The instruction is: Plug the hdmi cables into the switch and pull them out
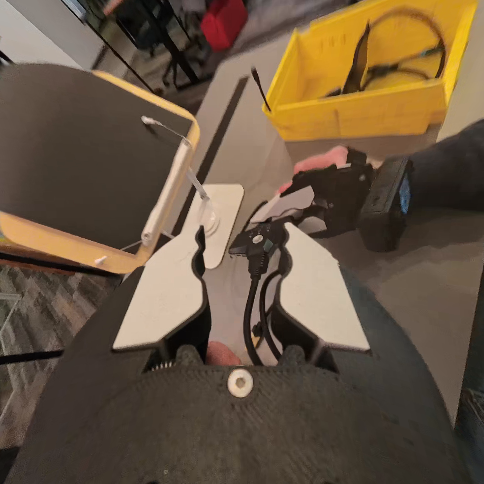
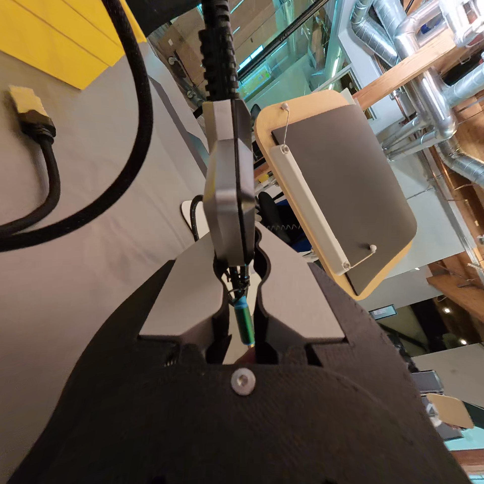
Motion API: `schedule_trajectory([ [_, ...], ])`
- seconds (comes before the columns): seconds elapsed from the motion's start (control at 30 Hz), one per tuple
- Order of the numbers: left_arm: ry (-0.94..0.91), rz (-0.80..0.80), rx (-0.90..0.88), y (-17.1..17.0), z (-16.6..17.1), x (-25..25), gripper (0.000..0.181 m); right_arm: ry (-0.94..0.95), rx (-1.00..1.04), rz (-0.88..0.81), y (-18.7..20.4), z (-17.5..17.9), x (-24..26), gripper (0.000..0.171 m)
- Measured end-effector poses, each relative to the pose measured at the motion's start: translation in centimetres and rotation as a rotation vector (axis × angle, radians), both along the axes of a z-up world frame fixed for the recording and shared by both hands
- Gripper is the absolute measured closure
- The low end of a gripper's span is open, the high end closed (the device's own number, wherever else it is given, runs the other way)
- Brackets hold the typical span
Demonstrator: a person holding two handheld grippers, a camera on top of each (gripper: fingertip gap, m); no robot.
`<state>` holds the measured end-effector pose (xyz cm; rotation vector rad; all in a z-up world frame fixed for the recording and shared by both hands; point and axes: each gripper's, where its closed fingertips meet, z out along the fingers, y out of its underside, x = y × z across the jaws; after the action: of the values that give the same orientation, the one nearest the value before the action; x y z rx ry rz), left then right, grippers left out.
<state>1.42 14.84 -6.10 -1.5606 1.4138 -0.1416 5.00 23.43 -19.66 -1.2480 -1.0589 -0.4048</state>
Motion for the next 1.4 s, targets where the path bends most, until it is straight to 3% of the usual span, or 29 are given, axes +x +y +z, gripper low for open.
schedule_trajectory([
  [0.27, 0.302, 0.037, -0.229, 2.4, -10.4, 1.7, 0.112, -0.132, 0.098, 0.031, -1.2, -0.4, -1.7, 0.161],
  [0.43, 0.389, -0.013, -0.500, 2.3, -14.3, 1.2, 0.082, -0.177, 0.136, 0.039, -1.7, -0.4, -2.5, 0.161],
  [0.73, 0.470, 0.035, -0.673, 2.3, -18.5, -1.1, 0.041, -0.275, 0.179, 0.018, -2.2, -0.9, -3.7, 0.161],
  [0.93, 0.547, -0.010, -0.701, 2.2, -20.0, -2.0, 0.042, -0.315, 0.178, 0.023, -2.3, -1.7, -4.1, 0.160],
  [1.4, 0.382, -0.070, -0.696, 2.1, -19.4, -1.6, 0.051, -0.163, 0.031, 0.206, -3.4, -2.0, -4.1, 0.147],
])
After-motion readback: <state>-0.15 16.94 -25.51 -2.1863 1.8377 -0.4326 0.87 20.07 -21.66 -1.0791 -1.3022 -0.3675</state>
